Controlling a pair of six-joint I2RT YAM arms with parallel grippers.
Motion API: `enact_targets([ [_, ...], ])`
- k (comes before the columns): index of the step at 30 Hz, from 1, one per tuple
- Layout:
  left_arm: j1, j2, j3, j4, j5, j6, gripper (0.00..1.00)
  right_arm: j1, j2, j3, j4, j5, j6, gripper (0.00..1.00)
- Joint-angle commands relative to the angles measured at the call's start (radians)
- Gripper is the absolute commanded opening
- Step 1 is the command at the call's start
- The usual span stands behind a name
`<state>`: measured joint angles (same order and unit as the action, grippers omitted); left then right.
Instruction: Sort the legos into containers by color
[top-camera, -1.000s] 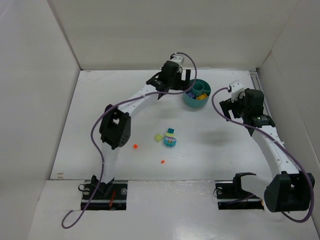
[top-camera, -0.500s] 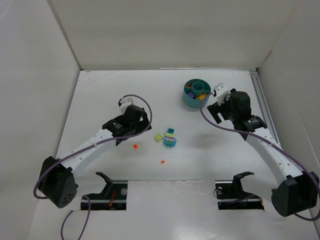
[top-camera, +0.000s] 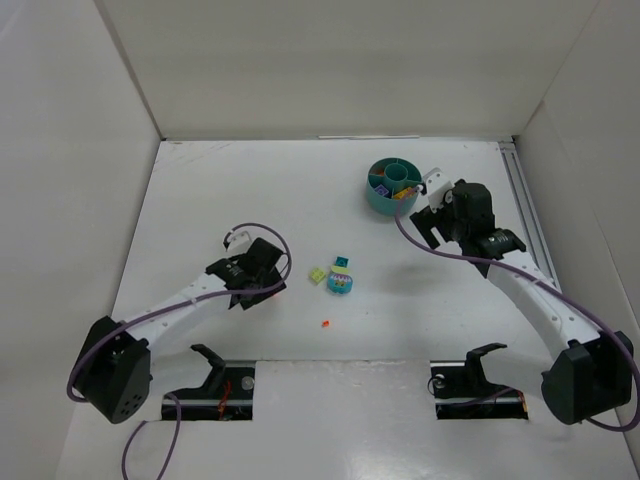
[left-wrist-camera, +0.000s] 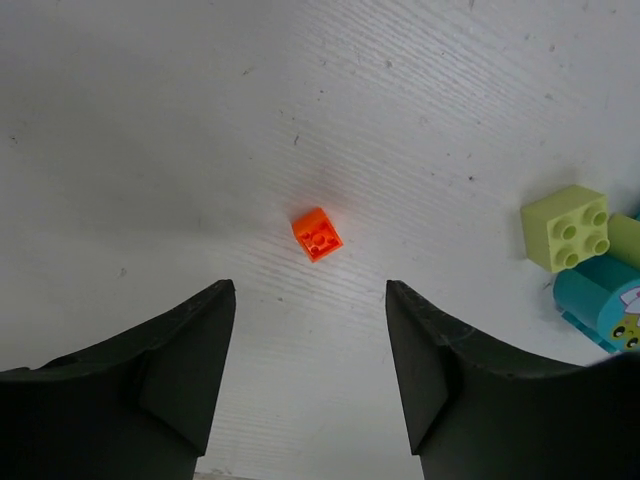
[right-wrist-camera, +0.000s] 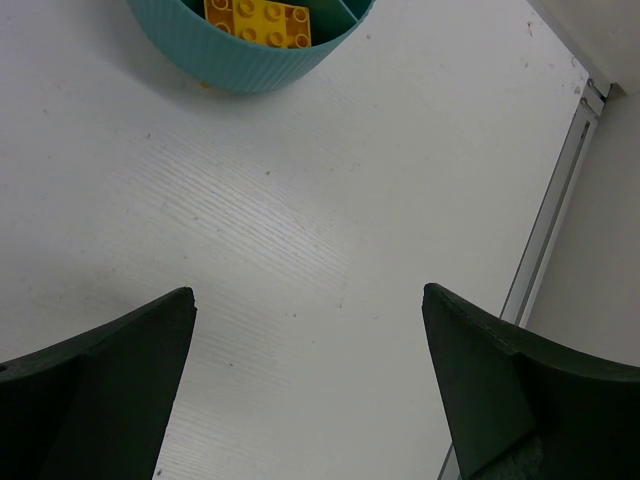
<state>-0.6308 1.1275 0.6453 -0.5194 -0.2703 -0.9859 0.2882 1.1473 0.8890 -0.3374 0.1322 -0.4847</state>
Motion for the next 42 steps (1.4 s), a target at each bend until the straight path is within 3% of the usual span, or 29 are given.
enact_targets([
  [1, 0.002, 0.058, 0.010, 0.030, -0.032, 0.007, 0.57, 0.008, -0.006, 0.037, 0.011, 0.014, 0.017, 1.00],
  [12, 0.002, 0.224, 0.001, 0.139, -0.032, 0.006, 0.44, 0.008, -0.015, 0.037, 0.011, 0.014, 0.017, 1.00],
  [19, 0.002, 0.256, -0.018, 0.148, -0.023, -0.013, 0.25, 0.008, -0.024, 0.037, 0.011, 0.014, 0.017, 1.00],
  [23, 0.002, 0.235, -0.027, 0.148, -0.023, -0.013, 0.12, 0.008, -0.024, 0.037, 0.011, 0.014, 0.017, 1.00],
  [25, 0.002, 0.221, -0.027, 0.157, -0.014, -0.013, 0.01, 0.008, -0.034, 0.037, 0.011, 0.014, 0.017, 1.00],
  [29, 0.002, 0.199, -0.003, 0.177, -0.001, 0.035, 0.00, 0.008, -0.044, 0.037, 0.011, 0.014, 0.017, 1.00],
  [36, 0.002, 0.256, 0.197, 0.228, -0.010, 0.164, 0.00, 0.008, -0.063, 0.037, 0.001, 0.044, 0.026, 1.00],
  [42, 0.002, 0.451, 0.569, 0.256, 0.002, 0.332, 0.00, -0.001, -0.072, 0.028, 0.014, 0.044, 0.026, 1.00],
])
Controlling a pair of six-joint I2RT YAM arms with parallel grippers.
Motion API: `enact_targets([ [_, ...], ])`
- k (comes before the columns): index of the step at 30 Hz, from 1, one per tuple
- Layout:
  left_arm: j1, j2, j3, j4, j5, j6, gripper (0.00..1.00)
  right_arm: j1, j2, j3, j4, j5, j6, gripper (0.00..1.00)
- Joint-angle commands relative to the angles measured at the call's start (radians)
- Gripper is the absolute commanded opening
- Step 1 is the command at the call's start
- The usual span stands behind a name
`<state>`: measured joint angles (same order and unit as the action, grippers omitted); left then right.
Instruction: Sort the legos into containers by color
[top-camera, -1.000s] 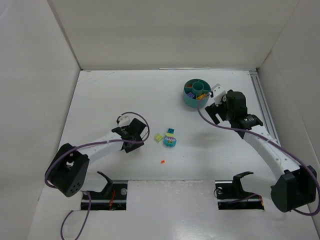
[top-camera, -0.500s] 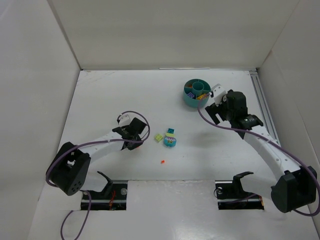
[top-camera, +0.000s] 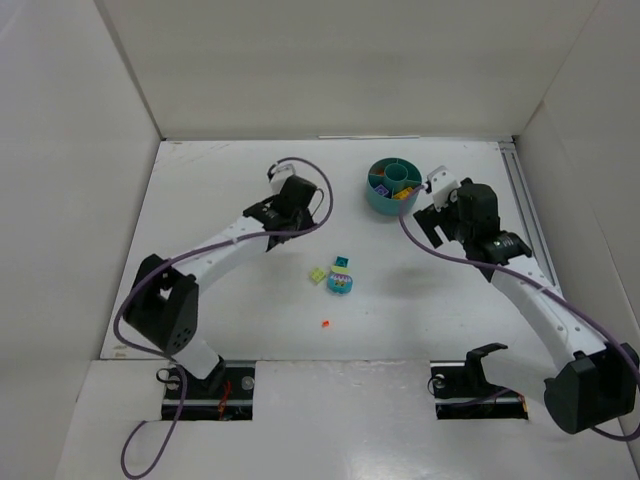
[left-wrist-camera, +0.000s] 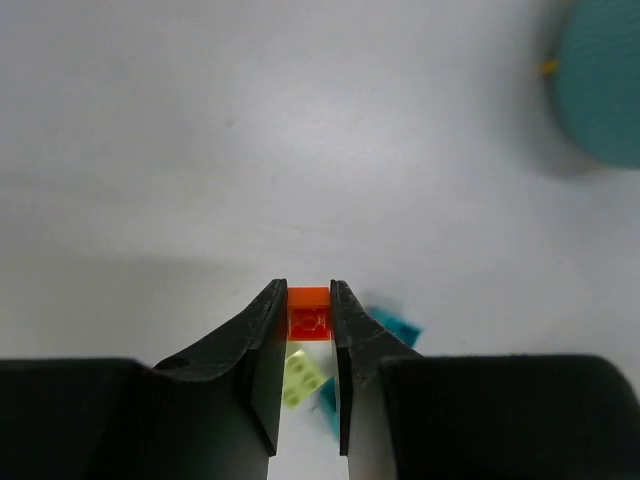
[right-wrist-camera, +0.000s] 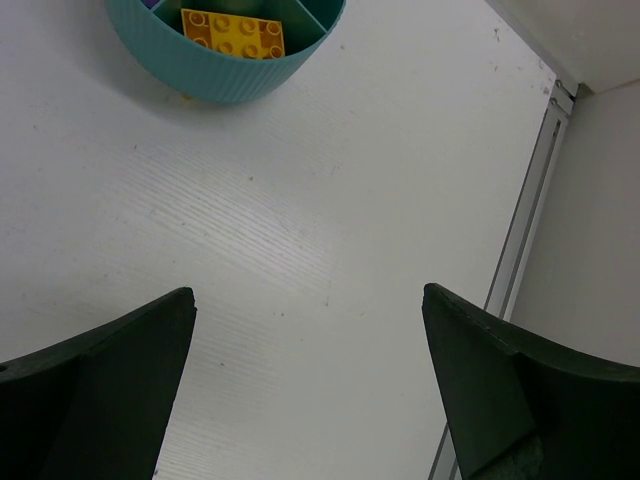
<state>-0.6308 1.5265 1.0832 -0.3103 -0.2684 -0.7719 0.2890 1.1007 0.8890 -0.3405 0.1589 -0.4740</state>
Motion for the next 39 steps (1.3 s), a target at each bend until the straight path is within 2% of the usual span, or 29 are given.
enact_targets([
  [1, 0.002, 0.116, 0.180, 0.056, 0.000, 0.137, 0.00, -0.016, -0.025, 0.028, 0.017, 0.018, 0.015, 1.00],
  [5, 0.002, 0.274, 0.474, 0.074, 0.058, 0.227, 0.00, -0.065, -0.025, 0.028, 0.063, 0.018, 0.041, 1.00],
  [8, 0.002, 0.412, 0.628, 0.091, 0.142, 0.304, 0.00, -0.092, -0.025, 0.028, 0.063, 0.008, 0.041, 1.00],
  [9, 0.002, 0.449, 0.730, 0.091, 0.165, 0.318, 0.00, -0.093, -0.025, 0.028, 0.063, 0.008, 0.054, 1.00],
  [17, 0.011, 0.736, 1.073, 0.184, 0.369, 0.379, 0.00, -0.171, -0.035, -0.012, 0.084, -0.032, 0.054, 1.00],
  [24, 0.011, 0.879, 1.207, 0.273, 0.434, 0.369, 0.00, -0.192, -0.025, -0.021, 0.093, -0.082, 0.054, 1.00],
  [34, 0.011, 0.942, 1.233, 0.316, 0.454, 0.347, 0.00, -0.202, -0.005, -0.021, 0.093, -0.111, 0.054, 1.00],
  [38, 0.011, 0.942, 1.221, 0.326, 0.433, 0.338, 0.21, -0.202, 0.004, -0.021, 0.093, -0.111, 0.044, 1.00],
  [39, 0.011, 0.931, 1.212, 0.326, 0.433, 0.338, 0.23, -0.202, 0.004, -0.021, 0.093, -0.120, 0.044, 1.00],
])
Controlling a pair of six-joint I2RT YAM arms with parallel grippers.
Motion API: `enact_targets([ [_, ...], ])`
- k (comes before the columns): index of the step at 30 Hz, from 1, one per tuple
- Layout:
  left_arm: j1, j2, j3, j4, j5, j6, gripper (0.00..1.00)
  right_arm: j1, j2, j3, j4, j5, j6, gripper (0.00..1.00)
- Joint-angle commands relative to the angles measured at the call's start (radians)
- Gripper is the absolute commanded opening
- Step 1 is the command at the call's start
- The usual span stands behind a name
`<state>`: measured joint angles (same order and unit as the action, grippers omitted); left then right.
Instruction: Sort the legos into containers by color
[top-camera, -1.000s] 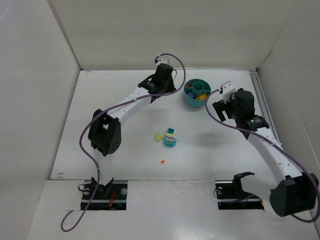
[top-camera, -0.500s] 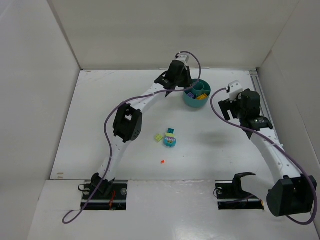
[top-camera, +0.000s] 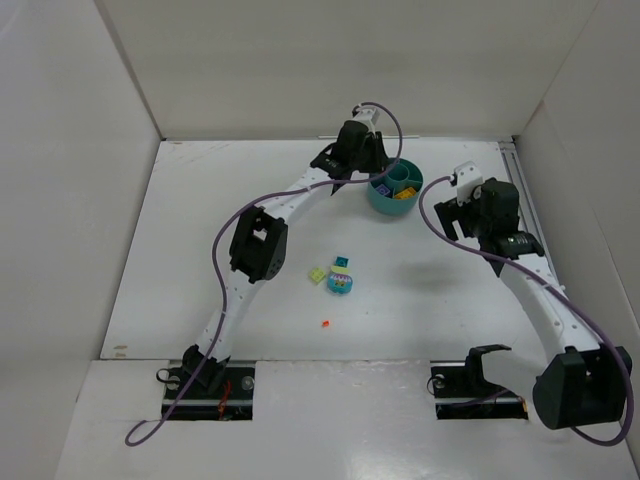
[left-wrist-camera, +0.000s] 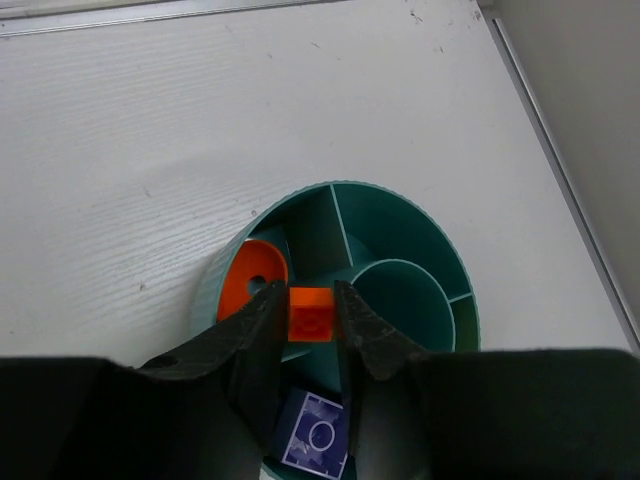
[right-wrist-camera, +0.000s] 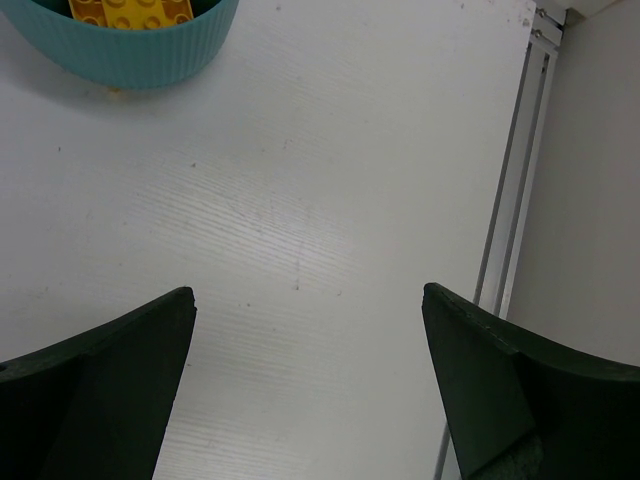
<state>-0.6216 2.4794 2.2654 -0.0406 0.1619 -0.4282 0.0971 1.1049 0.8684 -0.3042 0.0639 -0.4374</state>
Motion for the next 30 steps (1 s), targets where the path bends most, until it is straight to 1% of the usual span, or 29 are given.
enact_targets([
  [1, 0.002, -0.022, 0.029, 0.065, 0.002, -0.006, 0.25, -0.010, 0.009, 0.000, 0.057, -0.026, 0.008, 1.00],
  [2, 0.002, -0.022, 0.019, 0.065, -0.007, -0.006, 0.32, -0.010, 0.009, 0.000, 0.057, -0.026, 0.008, 1.00],
  [4, 0.002, -0.031, 0.019, 0.065, -0.007, -0.006, 0.35, -0.010, 0.009, 0.000, 0.057, -0.036, 0.008, 1.00],
  [6, 0.002, -0.042, 0.019, 0.065, -0.007, 0.006, 0.48, -0.010, 0.018, 0.000, 0.057, -0.047, -0.001, 1.00],
  [9, 0.002, -0.074, -0.001, 0.065, -0.018, 0.006, 0.53, -0.010, 0.018, 0.000, 0.057, -0.047, -0.001, 1.00],
  [12, 0.002, -0.128, -0.023, 0.074, -0.018, 0.026, 0.58, -0.010, -0.003, 0.000, 0.077, -0.091, -0.024, 1.00],
  [13, 0.002, -0.141, -0.023, 0.087, -0.030, 0.035, 0.65, -0.010, -0.017, 0.000, 0.077, -0.107, -0.035, 1.00],
  [14, 0.002, -0.158, -0.023, 0.087, -0.039, 0.045, 0.81, -0.010, -0.026, 0.000, 0.077, -0.117, -0.035, 1.00],
  [15, 0.011, -0.189, -0.009, 0.087, -0.050, 0.054, 1.00, 0.028, -0.027, 0.000, 0.077, -0.118, -0.052, 1.00],
  [17, 0.020, -0.223, 0.002, 0.061, -0.074, 0.066, 1.00, 0.084, -0.039, 0.009, 0.060, -0.076, -0.066, 1.00],
  [18, 0.020, -0.267, 0.002, 0.051, -0.074, 0.078, 1.00, 0.116, -0.039, 0.018, 0.045, -0.063, -0.079, 1.00],
  [19, 0.029, -0.292, -0.027, 0.038, -0.074, 0.078, 1.00, 0.181, -0.039, 0.038, 0.019, -0.062, -0.092, 1.00],
  [21, 0.055, -0.356, -0.084, 0.024, -0.085, 0.078, 1.00, 0.255, -0.028, 0.052, 0.010, -0.049, -0.092, 1.00],
  [22, 0.065, -0.437, -0.168, 0.012, -0.097, 0.078, 1.00, 0.338, -0.028, 0.052, 0.001, -0.065, -0.092, 1.00],
  [24, 0.085, -0.531, -0.277, -0.010, -0.149, 0.065, 1.00, 0.433, -0.019, 0.052, 0.000, -0.087, -0.103, 1.00],
  [25, 0.100, -0.638, -0.344, -0.021, -0.172, 0.051, 1.00, 0.538, -0.002, 0.052, 0.000, -0.098, -0.103, 1.00],
  [26, 0.109, -0.696, -0.497, -0.021, -0.212, 0.042, 1.00, 0.596, 0.030, 0.052, 0.000, -0.098, -0.113, 1.00],
  [27, 0.109, -0.756, -0.580, -0.031, -0.252, 0.033, 1.00, 0.649, 0.050, 0.043, 0.000, -0.098, -0.113, 1.00],
  [28, 0.109, -0.819, -0.665, -0.031, -0.316, 0.016, 1.00, 0.702, 0.073, 0.043, 0.000, -0.130, -0.124, 0.98],
  [29, 0.109, -0.947, -0.837, -0.031, -0.341, -0.003, 1.00, 0.804, 0.097, 0.043, 0.014, -0.130, -0.124, 0.97],
  [30, 0.109, -1.012, -0.924, -0.031, -0.369, -0.020, 1.00, 0.853, 0.146, 0.034, 0.023, -0.150, -0.124, 0.97],
])
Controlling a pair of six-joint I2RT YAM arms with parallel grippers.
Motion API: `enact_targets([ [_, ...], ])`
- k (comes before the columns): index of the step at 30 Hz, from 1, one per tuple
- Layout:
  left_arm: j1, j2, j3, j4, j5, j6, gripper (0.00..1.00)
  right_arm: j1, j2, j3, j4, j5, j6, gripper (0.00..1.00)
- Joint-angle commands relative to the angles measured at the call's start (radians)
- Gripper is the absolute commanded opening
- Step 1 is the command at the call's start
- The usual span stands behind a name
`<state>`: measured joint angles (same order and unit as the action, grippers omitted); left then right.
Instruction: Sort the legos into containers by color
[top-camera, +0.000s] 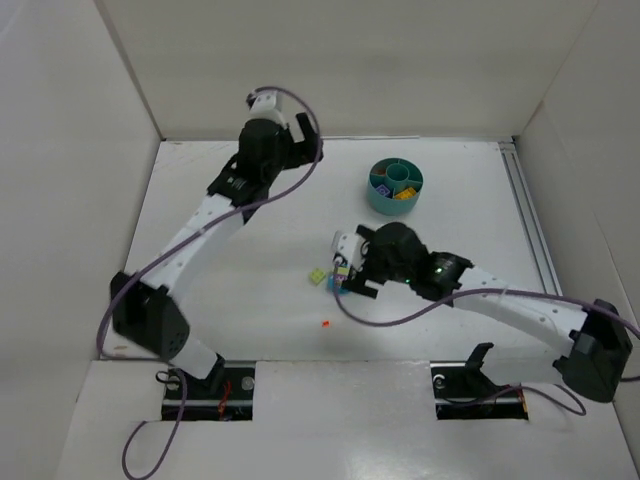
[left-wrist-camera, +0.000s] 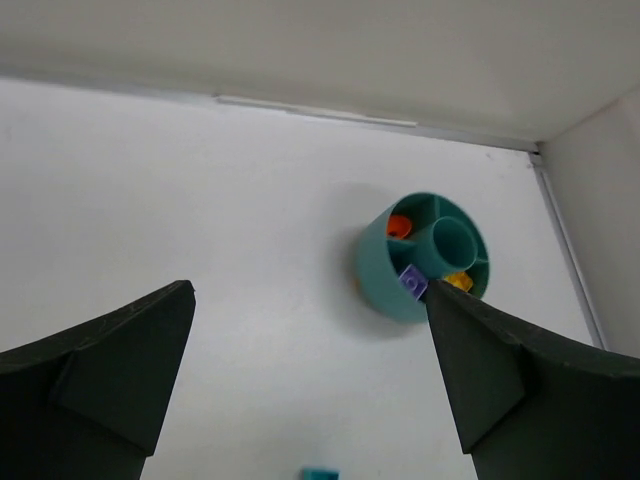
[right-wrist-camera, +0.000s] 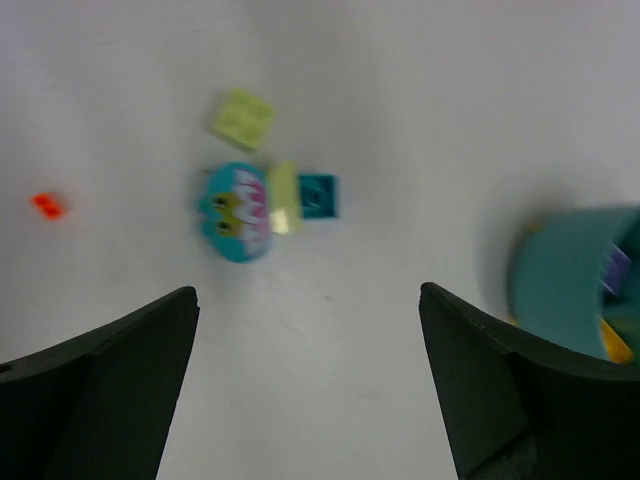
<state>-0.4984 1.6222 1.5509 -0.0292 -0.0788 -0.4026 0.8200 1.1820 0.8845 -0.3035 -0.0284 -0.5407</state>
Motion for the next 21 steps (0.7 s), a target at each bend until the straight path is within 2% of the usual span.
enact_targets([
  [1, -0.014, -0.220, -0.291, -0.043, -0.174, -0.065, 1.00, 0.175, 0.093, 0.018, 0.023, -0.071, -0.021, 0.95],
  [2, -0.005, -0.343, -0.363, -0.069, -0.197, -0.118, 1.00, 0.251, 0.116, 0.018, 0.033, -0.071, -0.021, 0.93],
  [3, -0.005, -0.404, -0.491, -0.090, -0.223, -0.151, 1.00, 0.284, 0.157, 0.018, 0.044, -0.071, -0.021, 0.91],
  [6, 0.004, -0.610, -0.689, -0.184, -0.280, -0.261, 1.00, 0.356, 0.214, -0.002, 0.072, -0.080, -0.031, 0.88],
  [8, 0.004, -0.697, -0.761, -0.224, -0.280, -0.306, 1.00, 0.367, 0.234, -0.016, 0.096, -0.125, -0.041, 0.88],
  [9, 0.004, -0.773, -0.790, -0.256, -0.289, -0.330, 1.00, 0.367, 0.244, -0.016, 0.105, -0.125, -0.041, 0.83],
  [12, 0.004, -0.869, -0.902, -0.256, -0.251, -0.416, 1.00, 0.367, 0.287, -0.016, 0.106, -0.125, -0.041, 0.83],
  [14, 0.004, -0.935, -0.962, -0.256, -0.240, -0.429, 1.00, 0.367, 0.313, -0.016, 0.116, -0.116, -0.065, 0.76],
  [16, 0.004, -0.958, -0.971, -0.277, -0.228, -0.438, 1.00, 0.367, 0.323, -0.016, 0.116, -0.104, -0.074, 0.72],
  [18, 0.004, -0.958, -0.971, -0.287, -0.249, -0.447, 1.00, 0.367, 0.350, -0.016, 0.127, -0.117, -0.088, 0.64],
  [21, 0.004, -0.958, -0.971, -0.287, -0.249, -0.447, 1.00, 0.367, 0.387, -0.004, 0.127, -0.117, -0.088, 0.64],
])
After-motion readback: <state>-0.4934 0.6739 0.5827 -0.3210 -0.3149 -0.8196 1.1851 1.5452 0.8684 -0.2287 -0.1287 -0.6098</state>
